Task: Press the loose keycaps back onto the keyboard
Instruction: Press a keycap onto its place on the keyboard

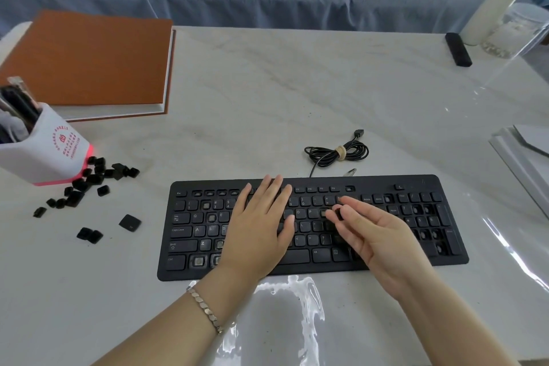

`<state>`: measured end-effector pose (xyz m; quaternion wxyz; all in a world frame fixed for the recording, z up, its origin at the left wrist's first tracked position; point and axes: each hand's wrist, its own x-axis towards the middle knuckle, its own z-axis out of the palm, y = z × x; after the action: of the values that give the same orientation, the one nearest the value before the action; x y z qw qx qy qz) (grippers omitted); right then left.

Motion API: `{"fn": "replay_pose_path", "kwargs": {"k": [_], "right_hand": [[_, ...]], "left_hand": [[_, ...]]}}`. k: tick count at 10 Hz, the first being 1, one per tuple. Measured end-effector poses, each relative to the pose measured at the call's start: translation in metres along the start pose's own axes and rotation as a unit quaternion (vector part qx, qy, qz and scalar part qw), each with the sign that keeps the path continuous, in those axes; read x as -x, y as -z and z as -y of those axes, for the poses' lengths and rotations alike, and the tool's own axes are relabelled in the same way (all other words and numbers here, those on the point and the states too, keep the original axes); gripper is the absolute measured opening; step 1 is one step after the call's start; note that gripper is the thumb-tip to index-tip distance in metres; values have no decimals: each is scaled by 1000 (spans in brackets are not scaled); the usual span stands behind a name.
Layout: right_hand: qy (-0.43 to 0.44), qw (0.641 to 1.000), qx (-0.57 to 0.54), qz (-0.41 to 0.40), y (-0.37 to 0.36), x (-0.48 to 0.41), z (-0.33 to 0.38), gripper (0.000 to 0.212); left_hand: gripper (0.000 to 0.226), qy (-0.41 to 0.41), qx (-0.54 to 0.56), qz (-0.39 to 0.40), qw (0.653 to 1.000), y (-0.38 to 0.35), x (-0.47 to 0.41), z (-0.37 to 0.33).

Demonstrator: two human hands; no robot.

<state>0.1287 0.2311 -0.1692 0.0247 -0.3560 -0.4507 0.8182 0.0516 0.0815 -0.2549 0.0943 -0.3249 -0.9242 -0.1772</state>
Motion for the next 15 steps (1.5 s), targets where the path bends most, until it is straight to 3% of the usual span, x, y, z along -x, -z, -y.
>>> {"fn": "replay_pose_path", "kwargs": {"k": [4,6,8,10,12,13,15], "right_hand": [[17,998,56,32,4,3,-1,19],[86,991,101,26,1,7,-4,20],[259,950,168,45,-6,14,-6,44],[330,920,203,55,-8,17,-9,45],[345,912,213,57,-7,18,-10,39],[360,898,246,57,-2,15,-12,51],[395,845,360,15,9,8,-14,32]], "left_hand": [[48,1,2,5,1000,0,-1,0],[47,-5,-2,5,1000,-1,0,1],[48,-2,12,12,1000,-1,0,1],[48,2,9,19,1000,1,1,2],[48,2,11,22,1000,1,-1,1],[48,2,11,21,1000,1,0,1],[48,-1,16,9,1000,0,0,2]]}}
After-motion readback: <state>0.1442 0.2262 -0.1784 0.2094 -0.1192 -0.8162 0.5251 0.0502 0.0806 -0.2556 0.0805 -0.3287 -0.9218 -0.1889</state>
